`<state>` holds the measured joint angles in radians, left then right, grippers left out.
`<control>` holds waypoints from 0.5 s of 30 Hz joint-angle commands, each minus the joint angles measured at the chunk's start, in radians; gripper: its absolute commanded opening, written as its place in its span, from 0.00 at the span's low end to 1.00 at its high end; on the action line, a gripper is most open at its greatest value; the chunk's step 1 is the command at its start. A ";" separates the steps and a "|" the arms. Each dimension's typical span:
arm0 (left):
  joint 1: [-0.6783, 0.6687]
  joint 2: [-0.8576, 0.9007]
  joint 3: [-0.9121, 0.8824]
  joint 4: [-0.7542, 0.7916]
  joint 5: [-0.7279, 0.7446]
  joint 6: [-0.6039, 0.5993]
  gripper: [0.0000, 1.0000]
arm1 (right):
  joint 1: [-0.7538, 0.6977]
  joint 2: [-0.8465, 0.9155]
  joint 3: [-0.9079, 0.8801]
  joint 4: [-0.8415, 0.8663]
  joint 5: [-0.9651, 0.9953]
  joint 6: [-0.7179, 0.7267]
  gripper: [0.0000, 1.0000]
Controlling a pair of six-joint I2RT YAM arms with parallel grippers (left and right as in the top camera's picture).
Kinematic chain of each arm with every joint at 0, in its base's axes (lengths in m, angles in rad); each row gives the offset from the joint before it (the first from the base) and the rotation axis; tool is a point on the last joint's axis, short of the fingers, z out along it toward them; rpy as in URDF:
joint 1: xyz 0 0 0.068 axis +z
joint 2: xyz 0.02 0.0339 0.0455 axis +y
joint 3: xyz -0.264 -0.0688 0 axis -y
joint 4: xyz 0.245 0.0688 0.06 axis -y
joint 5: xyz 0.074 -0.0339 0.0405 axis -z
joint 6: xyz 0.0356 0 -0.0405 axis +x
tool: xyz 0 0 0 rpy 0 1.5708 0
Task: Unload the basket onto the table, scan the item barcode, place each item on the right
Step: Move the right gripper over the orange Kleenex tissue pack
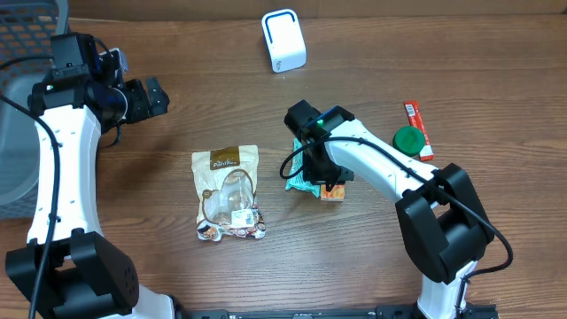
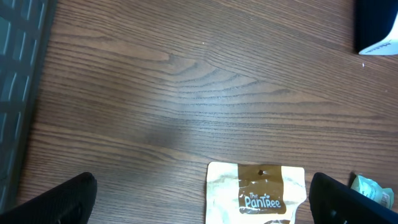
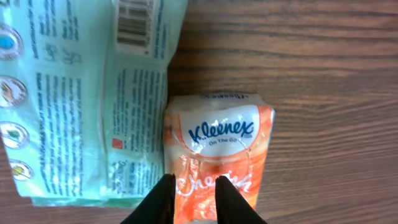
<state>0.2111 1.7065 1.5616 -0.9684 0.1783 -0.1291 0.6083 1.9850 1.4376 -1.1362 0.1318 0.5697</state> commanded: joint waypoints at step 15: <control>-0.002 0.000 0.002 0.000 -0.006 -0.009 1.00 | -0.055 -0.037 0.066 -0.009 0.007 -0.042 0.36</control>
<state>0.2111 1.7065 1.5616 -0.9684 0.1780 -0.1291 0.5591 1.9820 1.5040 -1.1889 0.1349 0.5602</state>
